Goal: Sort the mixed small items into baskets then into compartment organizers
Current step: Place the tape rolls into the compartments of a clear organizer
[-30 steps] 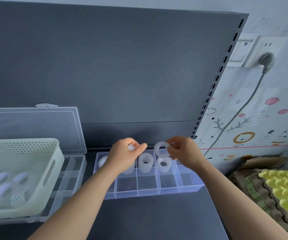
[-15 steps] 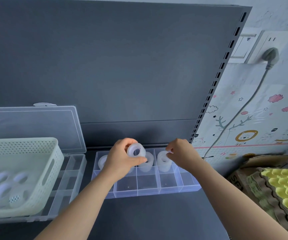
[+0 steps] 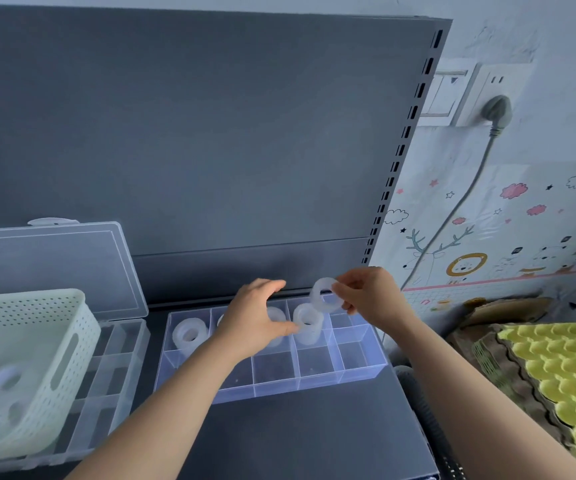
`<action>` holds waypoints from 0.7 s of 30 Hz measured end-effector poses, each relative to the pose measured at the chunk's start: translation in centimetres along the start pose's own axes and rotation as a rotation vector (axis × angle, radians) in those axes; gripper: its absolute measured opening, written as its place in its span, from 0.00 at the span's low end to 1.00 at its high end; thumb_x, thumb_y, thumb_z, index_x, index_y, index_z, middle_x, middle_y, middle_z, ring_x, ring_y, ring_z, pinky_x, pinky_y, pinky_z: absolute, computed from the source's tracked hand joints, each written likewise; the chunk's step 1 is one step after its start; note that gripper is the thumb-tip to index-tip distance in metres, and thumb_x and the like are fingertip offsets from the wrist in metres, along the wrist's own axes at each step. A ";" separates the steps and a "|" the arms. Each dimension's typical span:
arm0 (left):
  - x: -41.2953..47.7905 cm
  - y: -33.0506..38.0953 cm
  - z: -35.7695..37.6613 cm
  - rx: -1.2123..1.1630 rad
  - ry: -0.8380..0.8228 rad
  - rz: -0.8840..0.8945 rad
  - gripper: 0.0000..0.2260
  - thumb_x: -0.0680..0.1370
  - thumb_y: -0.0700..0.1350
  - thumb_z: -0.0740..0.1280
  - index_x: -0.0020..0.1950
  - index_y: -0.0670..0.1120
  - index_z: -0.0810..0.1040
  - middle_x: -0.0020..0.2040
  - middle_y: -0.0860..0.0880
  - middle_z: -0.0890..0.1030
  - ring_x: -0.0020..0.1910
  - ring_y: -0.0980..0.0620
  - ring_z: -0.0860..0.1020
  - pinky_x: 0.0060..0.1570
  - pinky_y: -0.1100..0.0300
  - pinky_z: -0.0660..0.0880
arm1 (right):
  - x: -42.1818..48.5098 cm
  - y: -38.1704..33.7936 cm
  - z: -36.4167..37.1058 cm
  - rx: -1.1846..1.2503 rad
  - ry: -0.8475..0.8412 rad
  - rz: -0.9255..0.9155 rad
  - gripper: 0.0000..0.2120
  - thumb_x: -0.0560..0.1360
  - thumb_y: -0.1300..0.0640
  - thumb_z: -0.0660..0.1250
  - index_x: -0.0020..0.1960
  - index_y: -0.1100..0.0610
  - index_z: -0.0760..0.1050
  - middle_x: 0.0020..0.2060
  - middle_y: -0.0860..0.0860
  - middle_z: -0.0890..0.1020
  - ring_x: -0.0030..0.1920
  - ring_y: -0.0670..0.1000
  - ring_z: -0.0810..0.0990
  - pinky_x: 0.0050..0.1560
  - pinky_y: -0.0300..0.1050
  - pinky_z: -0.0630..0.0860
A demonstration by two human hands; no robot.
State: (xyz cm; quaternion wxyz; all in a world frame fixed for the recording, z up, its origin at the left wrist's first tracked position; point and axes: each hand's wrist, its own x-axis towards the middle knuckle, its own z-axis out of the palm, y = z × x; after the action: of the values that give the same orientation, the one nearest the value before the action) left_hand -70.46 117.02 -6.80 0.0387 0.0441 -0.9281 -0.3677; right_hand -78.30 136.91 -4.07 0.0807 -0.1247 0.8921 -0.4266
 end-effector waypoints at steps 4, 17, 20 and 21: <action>0.0 -0.4 0.5 0.144 -0.094 -0.057 0.36 0.68 0.57 0.75 0.72 0.50 0.67 0.70 0.55 0.68 0.68 0.53 0.66 0.65 0.58 0.65 | 0.3 2.1 -0.1 -0.203 0.066 0.014 0.08 0.71 0.62 0.64 0.36 0.66 0.77 0.28 0.61 0.76 0.27 0.55 0.67 0.28 0.43 0.67; -0.2 -0.5 0.5 0.150 -0.077 -0.080 0.34 0.68 0.58 0.75 0.72 0.53 0.68 0.71 0.56 0.68 0.68 0.53 0.66 0.66 0.56 0.66 | 1.1 2.6 1.2 -0.617 -0.017 -0.039 0.06 0.70 0.65 0.62 0.36 0.63 0.74 0.30 0.57 0.72 0.33 0.60 0.70 0.29 0.43 0.67; -0.4 -0.5 0.4 0.150 -0.079 -0.071 0.33 0.69 0.58 0.74 0.71 0.53 0.68 0.70 0.57 0.68 0.68 0.54 0.66 0.66 0.57 0.66 | 0.6 2.6 1.7 -0.722 -0.082 -0.070 0.13 0.71 0.64 0.63 0.30 0.58 0.65 0.30 0.54 0.69 0.33 0.58 0.69 0.26 0.41 0.59; -0.5 -0.5 0.4 0.152 -0.081 -0.067 0.32 0.70 0.58 0.73 0.71 0.53 0.68 0.70 0.57 0.68 0.68 0.55 0.66 0.66 0.57 0.66 | 0.6 2.5 1.7 -0.739 -0.076 -0.096 0.10 0.72 0.63 0.63 0.32 0.59 0.68 0.34 0.54 0.72 0.34 0.59 0.71 0.28 0.41 0.61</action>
State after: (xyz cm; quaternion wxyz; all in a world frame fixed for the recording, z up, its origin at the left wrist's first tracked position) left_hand -69.98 116.93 -7.46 -0.0148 0.0630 -0.9521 -0.2988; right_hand -78.82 137.02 -7.12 0.0434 -0.2028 0.9754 -0.0741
